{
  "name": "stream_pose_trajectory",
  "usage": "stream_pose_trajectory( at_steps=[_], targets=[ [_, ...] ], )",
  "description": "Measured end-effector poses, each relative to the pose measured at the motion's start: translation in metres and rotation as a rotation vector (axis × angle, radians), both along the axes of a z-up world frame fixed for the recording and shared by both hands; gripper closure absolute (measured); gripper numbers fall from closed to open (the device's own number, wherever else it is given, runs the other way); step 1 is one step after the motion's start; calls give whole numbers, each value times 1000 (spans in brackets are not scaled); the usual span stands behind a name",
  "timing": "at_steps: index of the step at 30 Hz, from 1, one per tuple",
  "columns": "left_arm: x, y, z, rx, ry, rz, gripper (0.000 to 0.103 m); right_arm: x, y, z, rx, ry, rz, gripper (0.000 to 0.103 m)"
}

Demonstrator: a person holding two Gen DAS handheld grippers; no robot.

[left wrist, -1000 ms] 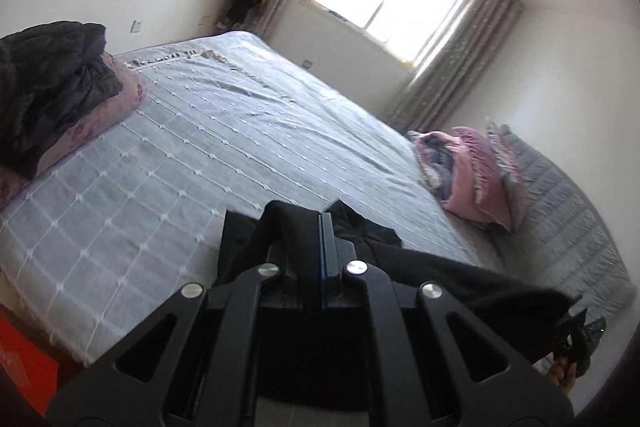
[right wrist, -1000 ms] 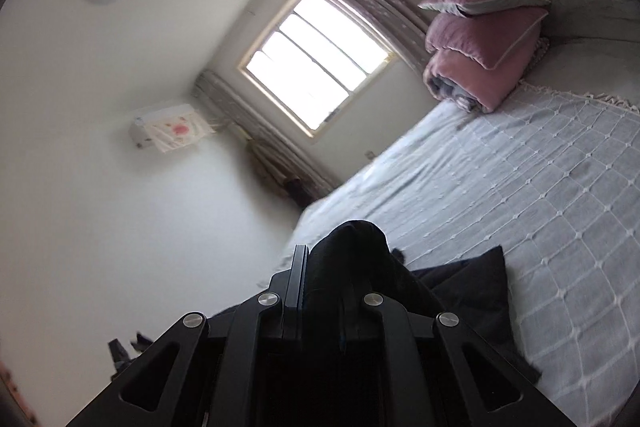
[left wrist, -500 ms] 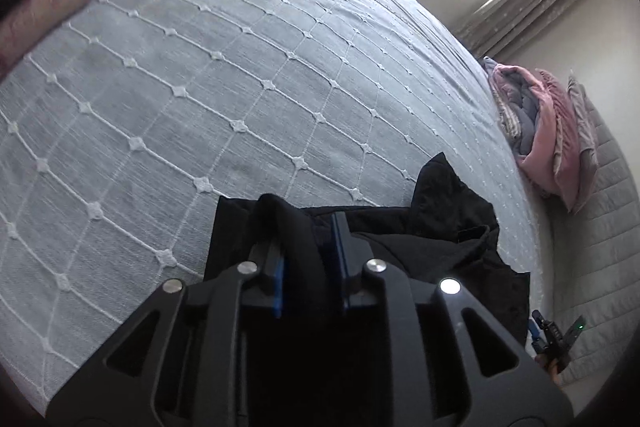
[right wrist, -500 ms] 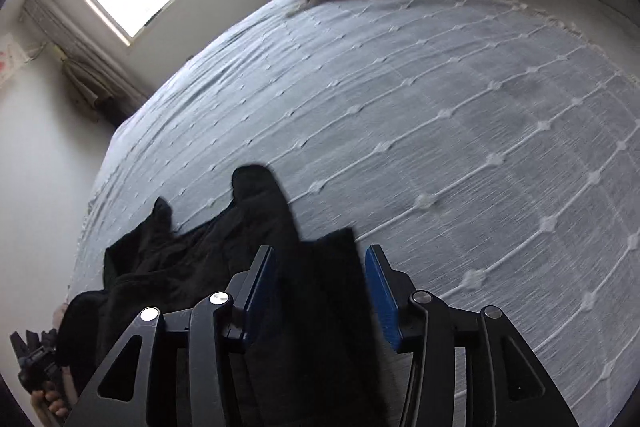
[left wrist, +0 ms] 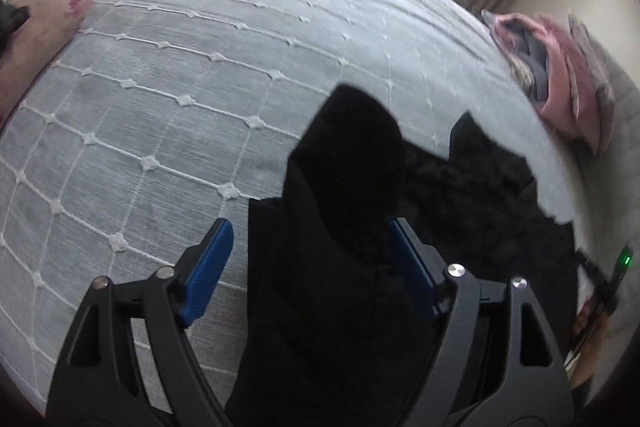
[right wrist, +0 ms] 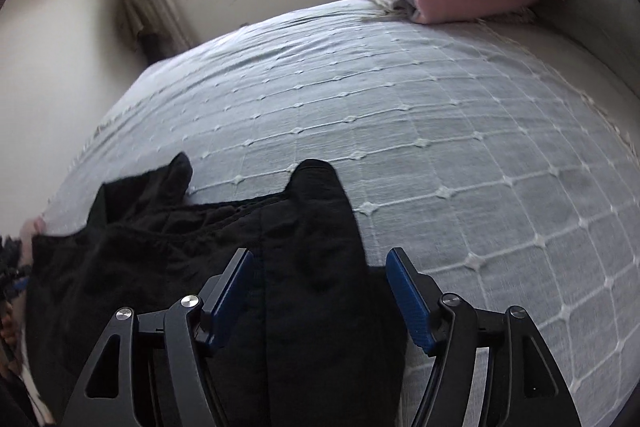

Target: Fold large clothes

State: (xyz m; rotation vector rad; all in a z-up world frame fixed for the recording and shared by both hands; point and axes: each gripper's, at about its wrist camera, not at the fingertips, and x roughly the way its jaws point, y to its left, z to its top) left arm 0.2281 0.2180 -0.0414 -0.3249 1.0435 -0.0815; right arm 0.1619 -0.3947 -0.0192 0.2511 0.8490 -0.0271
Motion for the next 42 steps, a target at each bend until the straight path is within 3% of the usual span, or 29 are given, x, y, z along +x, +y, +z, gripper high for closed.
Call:
stream_pose_trajectory(
  at_steps=[2, 4, 6, 8, 12, 14, 21, 25, 31, 37, 40, 42],
  targets=[
    [6, -6, -9, 21, -8, -10, 24, 10, 4, -7, -45, 16, 15, 54],
    [13, -16, -14, 39, -19, -45, 33, 21, 7, -18, -75, 52, 16, 76],
    [17, -29, -12, 108, -29, -86, 74, 25, 7, -26, -78, 69, 29, 91],
    [22, -32, -7, 143, -46, -85, 94, 23, 2, -23, -40, 41, 33, 97],
    [16, -29, 23, 123, -158, -44, 96, 11, -19, 13, 100, -82, -29, 99],
    [20, -27, 42, 98, -201, -17, 96, 12, -15, 30, 70, -128, -43, 99],
    [59, -48, 84, 201, -272, 53, 96, 46, 3, 65, -20, -244, -96, 99],
    [97, -56, 66, 241, -225, 72, 96, 81, 0, 59, -56, -226, -140, 99],
    [135, -56, 16, 285, -148, 88, 96, 132, -13, 14, -41, -135, -198, 99],
    [143, -62, -37, 326, -101, 77, 96, 156, -7, -44, -107, 4, -209, 99],
    [144, -58, -42, 302, -95, 87, 95, 153, -19, -54, -51, 25, -242, 99],
    [145, -55, -43, 289, -94, 91, 93, 153, -20, -57, -67, 47, -266, 99]
  ],
)
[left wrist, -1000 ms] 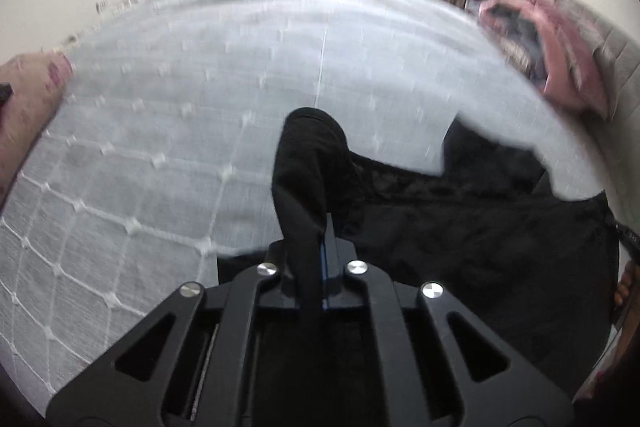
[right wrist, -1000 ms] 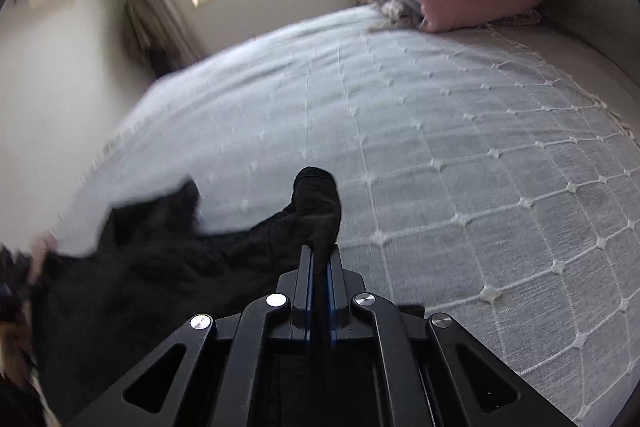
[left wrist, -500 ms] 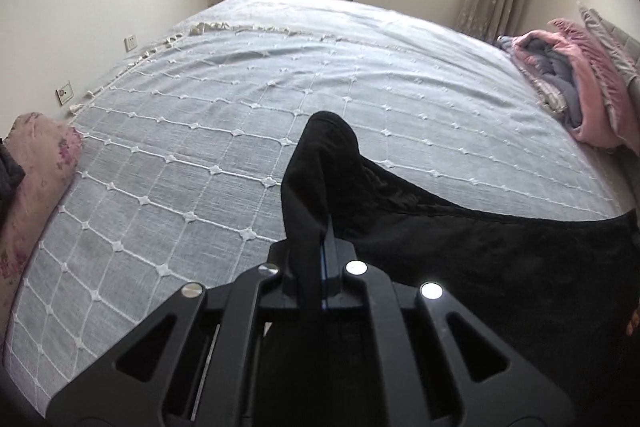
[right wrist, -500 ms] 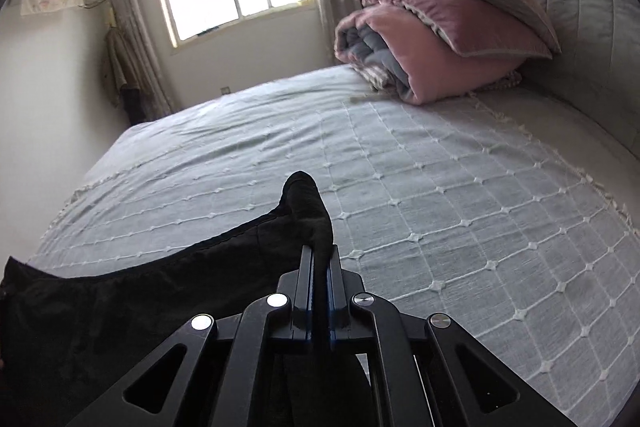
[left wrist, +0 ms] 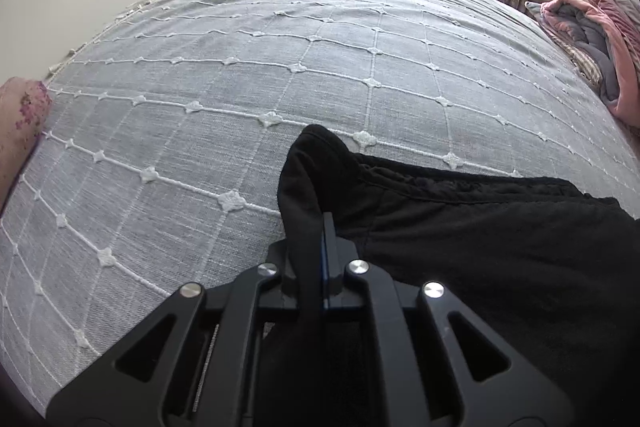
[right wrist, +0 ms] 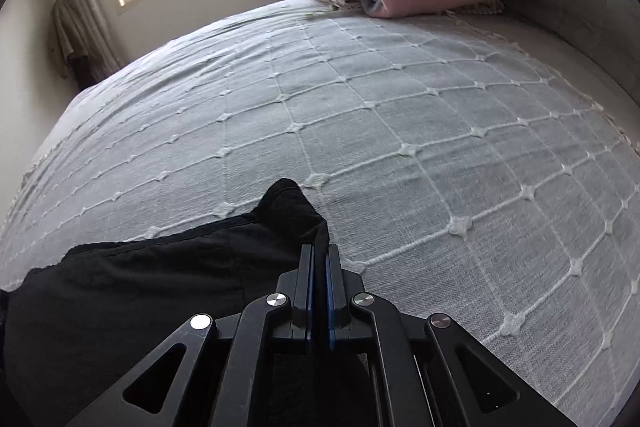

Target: Fold large clothes

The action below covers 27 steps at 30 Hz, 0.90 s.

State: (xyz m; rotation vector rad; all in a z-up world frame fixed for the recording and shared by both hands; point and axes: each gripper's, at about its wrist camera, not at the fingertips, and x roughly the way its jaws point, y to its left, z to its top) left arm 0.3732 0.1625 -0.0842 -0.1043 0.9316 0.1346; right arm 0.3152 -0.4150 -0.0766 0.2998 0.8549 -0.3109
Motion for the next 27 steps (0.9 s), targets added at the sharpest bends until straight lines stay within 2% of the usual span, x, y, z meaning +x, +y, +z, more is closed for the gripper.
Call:
stream_pose_trajectory(
  at_steps=[1, 3, 4, 5, 6, 8, 10, 11, 13, 15, 17, 18, 20, 23, 25, 27],
  targets=[
    [0, 1, -3, -2, 5, 5, 92, 1, 1, -2, -18, 17, -13, 99],
    [1, 1, -9, -11, 21, 7, 82, 3, 4, -5, -43, 42, -19, 98],
    [2, 2, -10, -12, 27, 12, 81, 6, 6, -6, -63, 58, -22, 98],
    [3, 4, -10, -17, 28, 16, 74, 7, 7, -6, -78, 67, -22, 97],
    [3, 7, -9, -26, 34, 27, 62, 9, 10, -7, -93, 77, -19, 93],
    [5, 13, -5, -56, 51, 30, 50, 11, 9, -5, -105, 93, -23, 83],
    [-8, 31, 17, -150, 35, 56, 50, 8, 3, 4, -75, 139, -20, 63],
    [-19, 40, 31, -209, -2, 68, 49, 0, 0, 13, -48, 125, -20, 58],
    [-44, 57, 56, -289, -57, 77, 42, -35, -2, 45, -10, 6, -39, 35],
    [-80, 68, 79, -290, -76, 118, 39, -78, -1, 71, 15, -74, -53, 23],
    [-110, 68, 91, -286, -73, 115, 39, -111, 2, 82, 69, -87, -35, 23],
    [-129, 66, 96, -303, -75, 97, 39, -131, 7, 85, 116, -84, -1, 23],
    [-174, 55, 103, -328, -82, 70, 39, -162, 18, 87, 144, -75, 51, 24],
    [-229, 35, 105, -367, -100, -9, 39, -218, 56, 89, 102, -112, 181, 44],
    [-257, 24, 103, -373, -101, -29, 39, -252, 81, 83, 87, -121, 266, 69],
    [-275, 18, 100, -377, -109, -39, 39, -281, 96, 72, 111, -132, 295, 72]
  ],
)
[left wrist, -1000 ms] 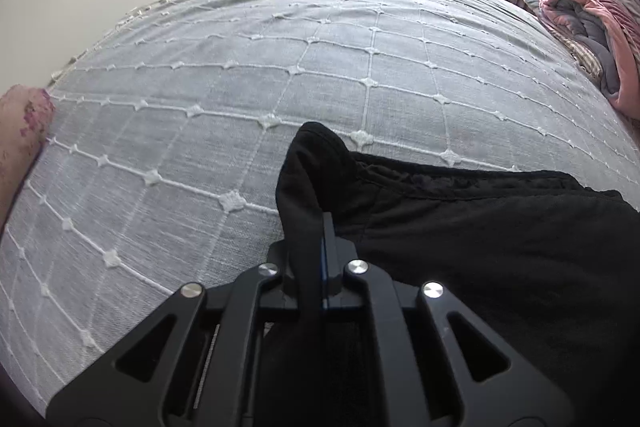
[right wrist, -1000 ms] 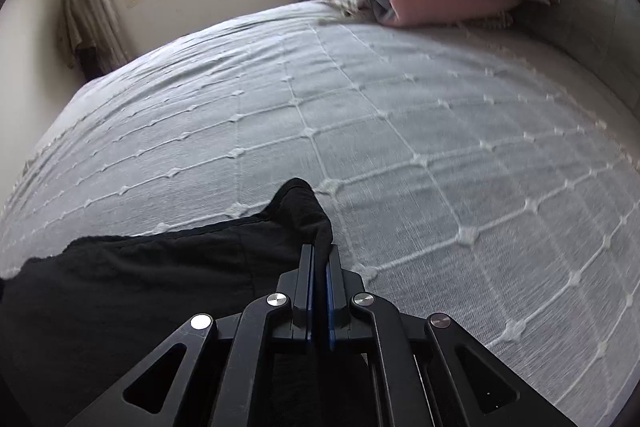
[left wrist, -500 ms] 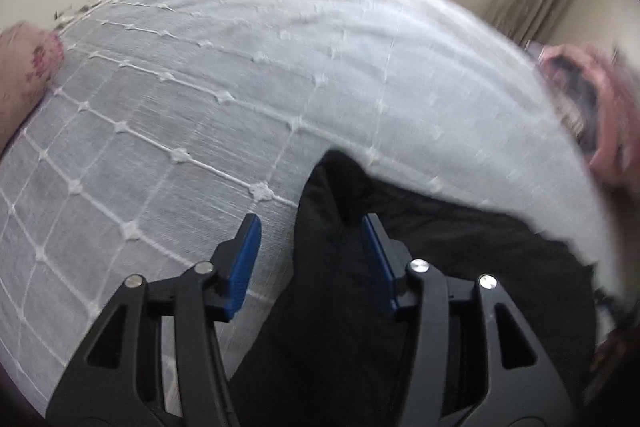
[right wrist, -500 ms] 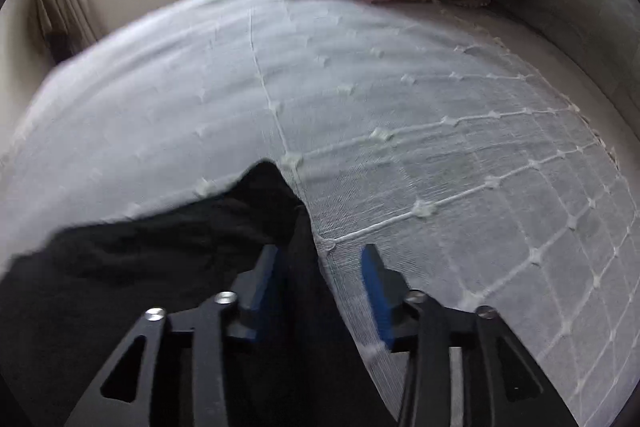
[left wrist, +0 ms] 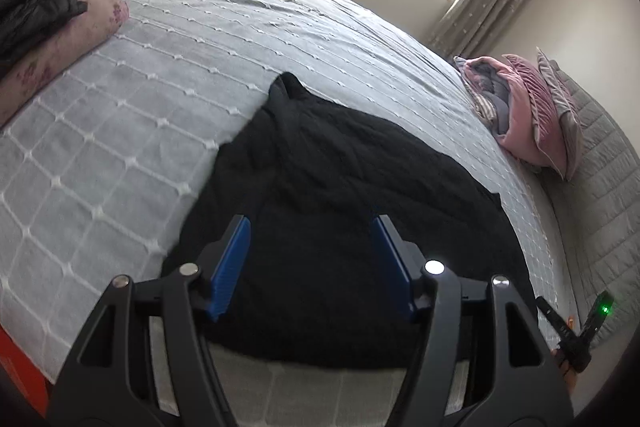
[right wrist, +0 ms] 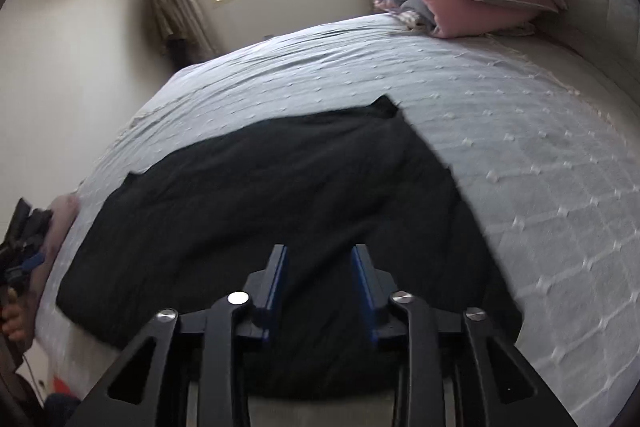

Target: Fold large clothes

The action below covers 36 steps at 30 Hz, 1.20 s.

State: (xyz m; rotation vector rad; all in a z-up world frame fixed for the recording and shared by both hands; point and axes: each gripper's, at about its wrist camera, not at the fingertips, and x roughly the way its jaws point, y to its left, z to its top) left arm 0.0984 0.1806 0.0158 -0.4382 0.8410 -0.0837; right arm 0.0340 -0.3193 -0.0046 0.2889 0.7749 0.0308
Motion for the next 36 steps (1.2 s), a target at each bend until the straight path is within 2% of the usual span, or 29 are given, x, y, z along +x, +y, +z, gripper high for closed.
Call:
stream_pose_trajectory(
  at_steps=[3, 5, 8, 10, 13, 16, 18, 20, 22, 25, 28, 30, 32, 36],
  targets=[
    [-17, -4, -14, 27, 4, 0, 39, -26, 2, -21, -9, 17, -31, 72],
    [-21, -3, -32, 23, 41, -2, 39, -31, 3, -32, 3, 54, -1, 72],
    [-25, 0, -56, 19, 73, 2, 39, -28, 28, -34, -91, 65, 93, 72],
    [-26, -2, -63, 40, 84, -9, 39, -16, 35, -42, -120, 105, 97, 72],
    [-28, -3, -67, 79, 78, -1, 45, 3, 34, -49, -191, 137, 58, 72],
    [-26, 0, -76, 93, 111, 24, 60, 14, 37, -57, -228, 183, 46, 74],
    [-24, 5, -83, 65, 127, 34, 62, 18, 44, -64, -242, 201, 52, 74],
    [-25, 4, -84, 72, 124, 33, 61, 19, 43, -63, -252, 197, 59, 74],
    [-26, 2, -83, 88, 120, 28, 61, 17, 33, -59, -248, 182, 35, 74],
    [-31, 10, -81, 47, 111, 43, 66, 0, 5, -46, -215, 132, -68, 74],
    [-32, 17, -83, 0, 121, 46, 69, -13, -32, -44, -104, 135, -170, 75],
    [-32, 18, -84, -3, 125, 53, 71, -6, -47, -53, -41, 177, -165, 79],
    [-31, 15, -84, 14, 129, 54, 71, 6, -49, -62, -54, 215, -146, 80],
    [-30, 14, -84, 14, 134, 68, 71, 13, -45, -65, -66, 221, -160, 80]
  ],
)
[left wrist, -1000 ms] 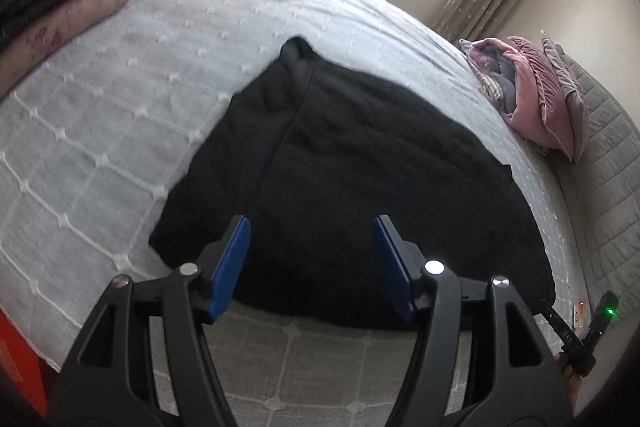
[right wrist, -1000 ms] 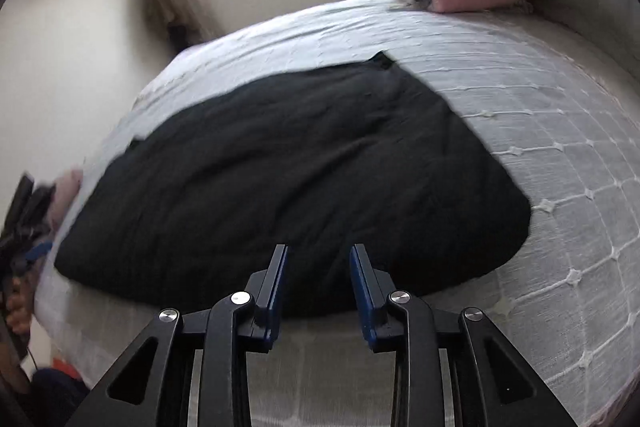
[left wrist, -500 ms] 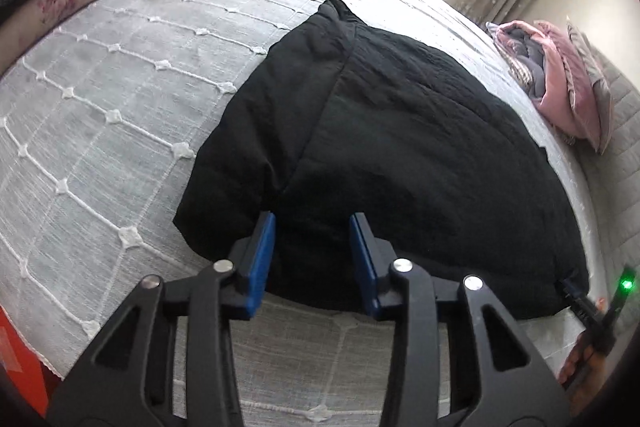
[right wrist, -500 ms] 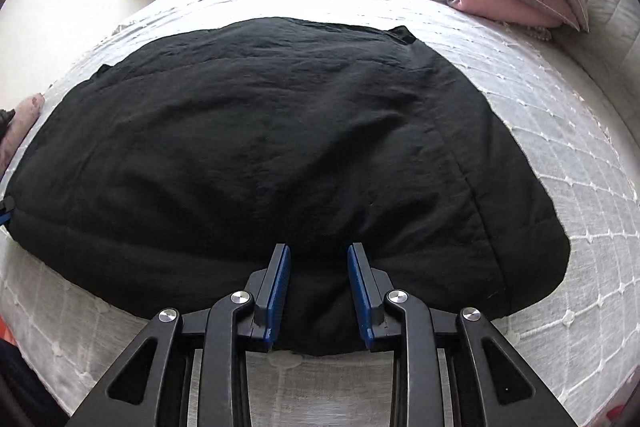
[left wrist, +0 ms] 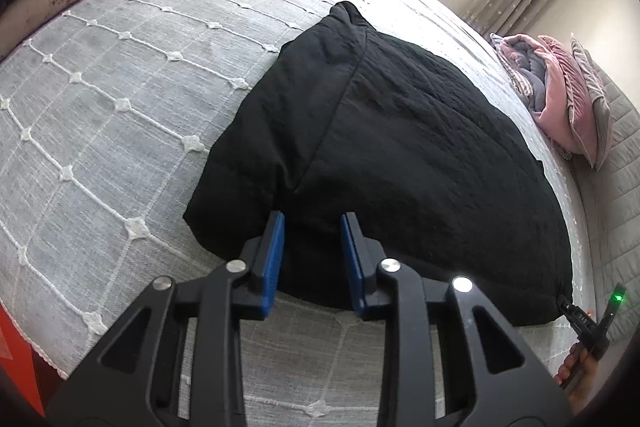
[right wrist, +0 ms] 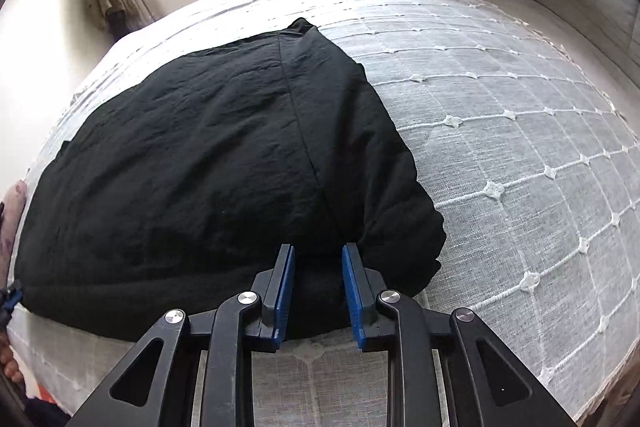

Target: Fold large clothes

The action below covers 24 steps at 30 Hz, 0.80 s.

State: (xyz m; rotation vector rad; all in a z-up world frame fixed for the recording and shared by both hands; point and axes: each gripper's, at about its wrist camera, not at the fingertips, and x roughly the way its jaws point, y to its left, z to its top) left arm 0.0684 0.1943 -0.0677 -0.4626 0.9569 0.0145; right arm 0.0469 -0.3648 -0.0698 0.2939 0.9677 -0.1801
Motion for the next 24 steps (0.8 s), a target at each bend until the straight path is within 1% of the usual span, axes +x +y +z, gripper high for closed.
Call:
stream_pose_trajectory(
  at_steps=[2, 3, 4, 5, 6, 7, 8, 9, 10, 12, 14, 17, 20, 21, 22, 24],
  targets=[
    [-2, 1, 2, -12, -11, 5, 71, -2, 5, 2, -17, -5, -2, 79],
    [-4, 1, 6, -12, -25, 5, 71, -9, 10, 6, -35, -19, 0, 77],
    [-8, -1, 11, 4, -45, 3, 70, -20, 12, 13, -51, -42, 2, 77],
    [-12, -4, 16, 30, -67, 0, 68, -24, 16, 19, -74, -71, 2, 76],
    [-15, -8, 23, 61, -96, -6, 59, -31, 21, 25, -87, -102, 3, 76],
    [-19, -14, 31, 95, -139, -8, 54, -35, 24, 30, -79, -128, 5, 76],
    [-20, -16, 34, 108, -162, -9, 46, -36, 26, 33, -47, -148, 14, 76],
    [-19, -21, 38, 123, -188, -16, 45, -35, 30, 33, -1, -159, 35, 76],
    [-16, -27, 40, 133, -199, -35, 45, -32, 34, 33, 18, -160, 51, 76],
    [-6, -36, 38, 114, -185, -70, 45, -24, 47, 32, 15, -155, 90, 76],
    [8, -43, 34, 91, -158, -83, 45, -16, 66, 34, 5, -159, 147, 76],
    [24, -59, 35, 119, -153, -101, 45, -3, 92, 36, 1, -162, 240, 76],
    [36, -67, 31, 134, -130, -107, 44, 6, 116, 33, -67, -150, 321, 76],
    [42, -63, 27, 124, -108, -92, 44, 14, 118, 28, -94, -139, 332, 75],
    [45, -59, 23, 107, -86, -79, 44, 16, 117, 26, -102, -122, 329, 71],
    [52, -44, 14, 21, -50, -39, 44, 21, 107, 19, -99, -86, 290, 64]
  ],
)
